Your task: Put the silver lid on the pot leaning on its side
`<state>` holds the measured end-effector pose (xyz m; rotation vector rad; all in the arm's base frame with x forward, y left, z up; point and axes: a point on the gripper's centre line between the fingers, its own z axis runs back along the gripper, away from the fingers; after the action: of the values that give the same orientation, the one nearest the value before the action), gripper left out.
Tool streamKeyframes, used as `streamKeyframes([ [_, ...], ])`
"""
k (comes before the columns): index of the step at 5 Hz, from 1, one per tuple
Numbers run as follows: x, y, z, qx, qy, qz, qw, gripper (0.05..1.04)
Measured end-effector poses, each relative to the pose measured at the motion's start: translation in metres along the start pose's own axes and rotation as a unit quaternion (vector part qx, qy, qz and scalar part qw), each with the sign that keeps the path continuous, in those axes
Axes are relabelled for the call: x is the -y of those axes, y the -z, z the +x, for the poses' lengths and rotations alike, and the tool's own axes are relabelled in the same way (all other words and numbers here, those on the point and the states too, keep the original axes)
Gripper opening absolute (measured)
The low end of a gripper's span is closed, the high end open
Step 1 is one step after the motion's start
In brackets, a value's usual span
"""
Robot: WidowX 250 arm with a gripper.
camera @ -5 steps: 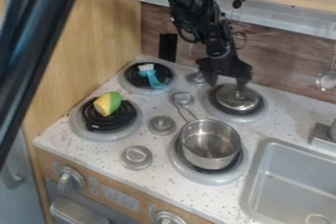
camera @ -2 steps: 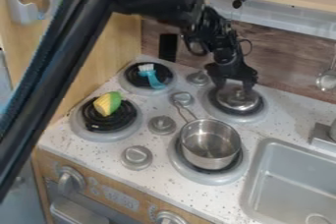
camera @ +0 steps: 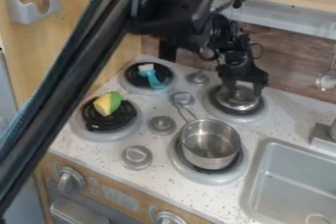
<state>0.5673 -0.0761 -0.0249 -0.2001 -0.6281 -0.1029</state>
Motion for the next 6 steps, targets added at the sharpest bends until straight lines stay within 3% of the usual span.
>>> streamKeyframes([
  [2,-0.001,0.001,-0.003,-0.019,0.008,0.006,0.9998,0.4],
  [3,0.004,0.001,-0.004,-0.025,0.009,0.003,0.9997,0.258],
  [4,0.003,0.002,-0.009,-0.031,0.01,0.004,0.9994,0.239],
  [6,0.007,-0.034,-0.019,-0.013,0.015,0.009,0.9998,0.238],
])
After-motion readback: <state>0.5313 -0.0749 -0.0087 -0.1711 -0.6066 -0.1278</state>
